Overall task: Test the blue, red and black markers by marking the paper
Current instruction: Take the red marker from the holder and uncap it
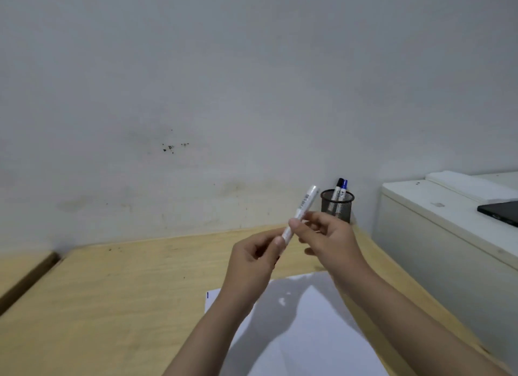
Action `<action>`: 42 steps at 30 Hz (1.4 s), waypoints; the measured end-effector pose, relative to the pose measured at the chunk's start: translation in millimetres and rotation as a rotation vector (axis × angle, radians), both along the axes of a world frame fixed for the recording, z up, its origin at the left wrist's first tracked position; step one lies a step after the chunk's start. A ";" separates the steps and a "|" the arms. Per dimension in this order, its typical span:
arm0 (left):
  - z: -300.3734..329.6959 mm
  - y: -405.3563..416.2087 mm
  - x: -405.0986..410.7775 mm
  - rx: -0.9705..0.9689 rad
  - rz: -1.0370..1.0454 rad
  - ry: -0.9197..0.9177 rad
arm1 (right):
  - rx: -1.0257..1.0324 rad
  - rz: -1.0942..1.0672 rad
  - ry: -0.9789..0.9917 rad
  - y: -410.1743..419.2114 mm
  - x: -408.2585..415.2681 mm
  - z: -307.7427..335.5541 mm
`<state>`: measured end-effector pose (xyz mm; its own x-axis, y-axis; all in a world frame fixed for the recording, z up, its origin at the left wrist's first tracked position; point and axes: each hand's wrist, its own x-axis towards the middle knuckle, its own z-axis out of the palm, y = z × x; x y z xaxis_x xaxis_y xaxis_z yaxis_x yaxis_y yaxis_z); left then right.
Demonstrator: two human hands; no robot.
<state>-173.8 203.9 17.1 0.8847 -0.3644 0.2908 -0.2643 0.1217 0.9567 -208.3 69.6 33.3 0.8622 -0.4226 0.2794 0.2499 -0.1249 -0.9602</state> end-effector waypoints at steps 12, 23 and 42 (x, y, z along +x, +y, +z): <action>-19.5 60.6 1.1 0.147 0.306 -0.326 | 0.168 0.228 -0.090 49.2 8.7 -22.0; -32.7 66.5 15.9 0.279 0.302 -0.490 | 0.125 0.313 -0.182 47.7 25.3 -38.0; -52.9 60.9 120.5 0.961 0.065 -0.118 | 0.066 0.199 -0.119 18.7 41.0 -59.4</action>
<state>-53.4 264.8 -35.7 0.8956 -0.4445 -0.0178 -0.3435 -0.7163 0.6074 -167.3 88.3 -26.1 0.8929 -0.2681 0.3616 0.3756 0.0007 -0.9268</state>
